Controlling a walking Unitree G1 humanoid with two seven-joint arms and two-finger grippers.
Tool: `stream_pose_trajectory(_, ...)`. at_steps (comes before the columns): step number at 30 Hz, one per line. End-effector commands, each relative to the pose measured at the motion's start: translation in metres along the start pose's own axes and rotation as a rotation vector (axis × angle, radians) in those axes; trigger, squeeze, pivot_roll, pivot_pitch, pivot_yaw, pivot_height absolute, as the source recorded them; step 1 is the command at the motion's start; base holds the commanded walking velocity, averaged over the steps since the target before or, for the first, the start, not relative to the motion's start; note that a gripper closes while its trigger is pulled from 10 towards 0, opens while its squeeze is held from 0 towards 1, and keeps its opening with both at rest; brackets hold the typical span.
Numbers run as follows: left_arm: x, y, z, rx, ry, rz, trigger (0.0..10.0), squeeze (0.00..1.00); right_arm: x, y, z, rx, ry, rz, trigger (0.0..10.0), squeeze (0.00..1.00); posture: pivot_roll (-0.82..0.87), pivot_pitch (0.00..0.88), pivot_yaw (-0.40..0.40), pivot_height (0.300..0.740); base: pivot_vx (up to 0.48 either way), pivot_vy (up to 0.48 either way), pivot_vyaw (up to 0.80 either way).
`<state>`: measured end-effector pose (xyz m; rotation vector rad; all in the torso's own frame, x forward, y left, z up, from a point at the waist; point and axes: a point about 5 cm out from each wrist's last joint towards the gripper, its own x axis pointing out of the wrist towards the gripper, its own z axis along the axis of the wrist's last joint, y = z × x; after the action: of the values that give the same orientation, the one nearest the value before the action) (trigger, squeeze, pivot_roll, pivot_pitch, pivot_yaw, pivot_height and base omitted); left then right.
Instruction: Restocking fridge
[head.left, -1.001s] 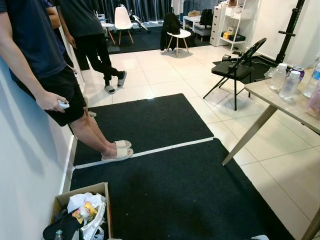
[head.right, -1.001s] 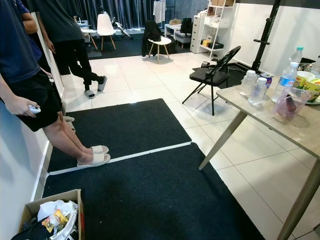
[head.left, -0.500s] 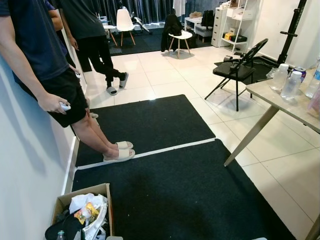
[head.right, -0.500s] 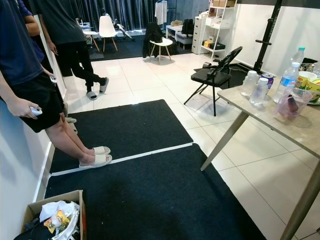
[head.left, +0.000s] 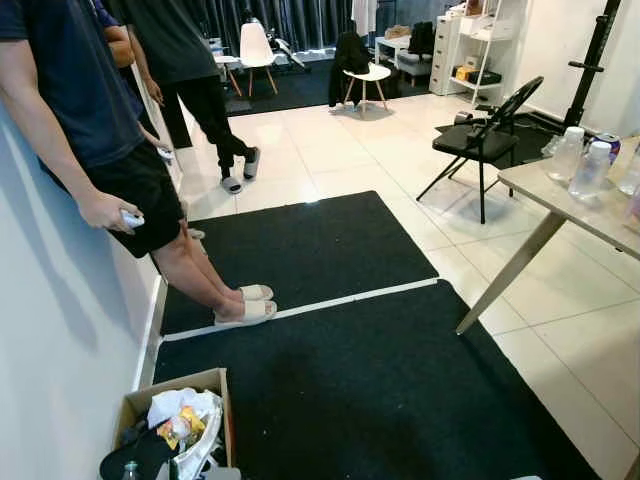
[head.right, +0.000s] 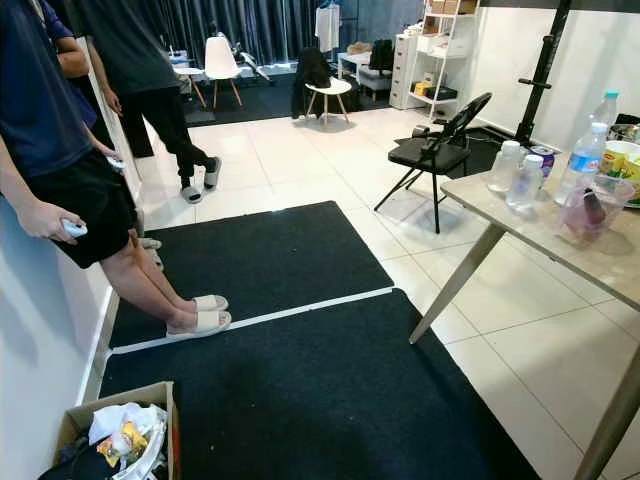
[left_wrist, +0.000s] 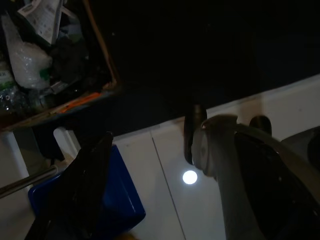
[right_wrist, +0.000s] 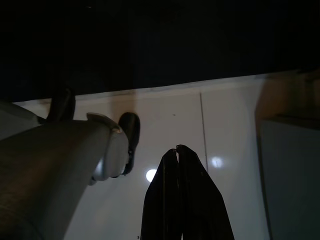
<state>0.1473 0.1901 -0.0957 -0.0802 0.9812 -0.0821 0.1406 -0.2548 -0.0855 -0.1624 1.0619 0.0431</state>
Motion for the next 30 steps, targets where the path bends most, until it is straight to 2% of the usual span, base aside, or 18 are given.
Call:
stream_pose_trajectory(1,0.000,0.002,0.001,-0.027,-0.007,0.015,10.0,0.00,-0.001,-0.001,-0.004,0.002,0.014,0.004,10.0,0.00,-0.08,0.000,0.010,0.740,0.000,0.000,0.00)
stream_pose_trajectory(5,0.000,-0.001,-0.003,-0.046,0.000,0.012,10.0,0.00,-0.002,-0.003,-0.005,0.009,0.015,-0.005,10.0,0.00,-0.11,0.023,0.011,0.740,0.000,0.000,0.00)
stream_pose_trajectory(10,-0.002,-0.001,-0.010,-0.033,0.026,0.002,10.0,0.00,-0.001,-0.003,0.000,0.013,-0.001,-0.004,10.0,0.00,-0.11,0.031,0.015,0.740,0.000,0.000,0.00)
stream_pose_trajectory(15,-0.003,0.003,-0.011,-0.085,0.021,0.016,10.0,0.00,0.000,0.003,-0.001,0.004,0.001,0.013,10.0,0.00,-0.10,0.030,0.014,0.740,0.000,0.000,0.00)
stream_pose_trajectory(30,-0.002,-0.002,-0.011,-0.077,0.024,0.005,10.0,0.00,-0.002,-0.001,-0.005,0.010,0.006,0.012,10.0,0.00,-0.09,0.051,0.002,0.740,0.300,0.000,0.00)
